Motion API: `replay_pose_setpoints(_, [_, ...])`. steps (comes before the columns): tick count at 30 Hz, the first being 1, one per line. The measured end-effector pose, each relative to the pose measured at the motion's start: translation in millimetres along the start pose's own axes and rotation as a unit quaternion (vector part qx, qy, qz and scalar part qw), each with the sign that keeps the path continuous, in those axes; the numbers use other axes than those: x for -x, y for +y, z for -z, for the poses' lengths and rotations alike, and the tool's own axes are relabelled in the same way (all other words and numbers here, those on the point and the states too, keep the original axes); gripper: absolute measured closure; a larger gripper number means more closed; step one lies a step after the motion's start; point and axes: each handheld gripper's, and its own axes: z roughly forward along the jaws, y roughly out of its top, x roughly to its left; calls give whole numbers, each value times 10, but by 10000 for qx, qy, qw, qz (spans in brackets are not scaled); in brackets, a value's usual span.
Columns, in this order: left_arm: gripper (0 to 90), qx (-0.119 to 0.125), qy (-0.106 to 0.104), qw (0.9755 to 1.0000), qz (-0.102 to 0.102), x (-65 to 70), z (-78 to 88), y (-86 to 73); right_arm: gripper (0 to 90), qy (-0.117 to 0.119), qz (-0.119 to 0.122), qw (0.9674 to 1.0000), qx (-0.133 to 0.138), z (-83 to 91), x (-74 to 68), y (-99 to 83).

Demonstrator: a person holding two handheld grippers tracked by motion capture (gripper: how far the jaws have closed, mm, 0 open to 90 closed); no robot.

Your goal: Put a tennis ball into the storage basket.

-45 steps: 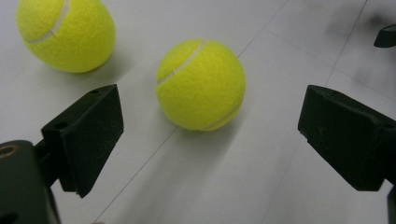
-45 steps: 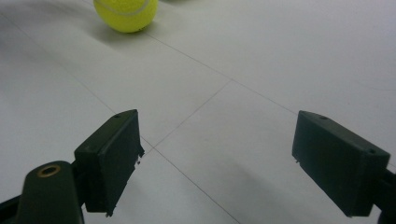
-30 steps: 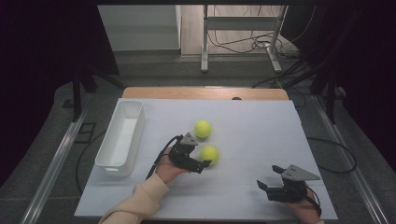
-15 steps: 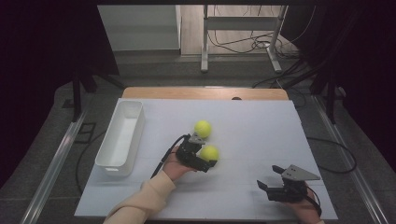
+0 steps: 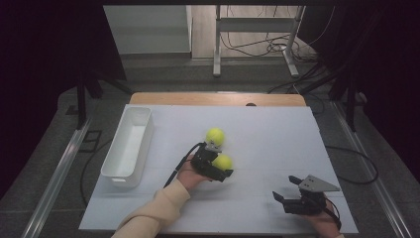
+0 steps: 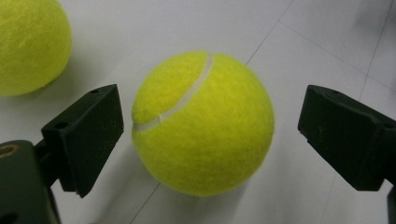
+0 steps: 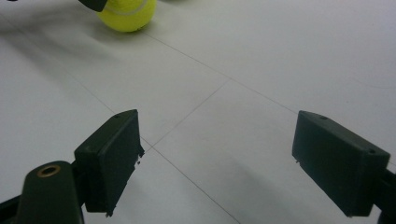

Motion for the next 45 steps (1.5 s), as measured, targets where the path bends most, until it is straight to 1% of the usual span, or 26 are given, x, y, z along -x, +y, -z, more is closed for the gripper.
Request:
replay_pose_setpoints(7, [83,-73,38,10000,53,-16,-69,6,159,11,-1,10000,0,1,2,-2])
replay_pose_setpoints(10, [142,-96,106,9999,54,-18,-72,4,159,39,6,10000,36,6,0,-1])
replay_pose_setpoints(11, [196,-96,103,9999,23,-20,-70,0,159,37,10,10000,34,6,0,-2])
replay_pose_setpoints(15, [251,-92,35,9999,40,-28,-66,-2,159,40,9,10000,40,8,0,-2])
replay_pose_setpoints(20, [261,-110,36,9999,27,-27,-56,-2,159,32,14,10000,41,10,-1,-2])
replay_pose_setpoints(24, [264,-120,110,9999,-23,-21,-37,-1,159,33,7,10000,48,12,-1,-2])
replay_pose_setpoints(29, [264,-93,85,9999,-10,-32,1,-3,159,24,1,10000,49,13,1,-3])
replay_pose_setpoints(33, [264,-68,64,9999,-43,-21,27,-3,159,17,-1,10000,54,15,-1,-3])
replay_pose_setpoints(45, [264,96,67,9999,-91,23,138,18,159,4,-7,10000,57,21,1,-5])
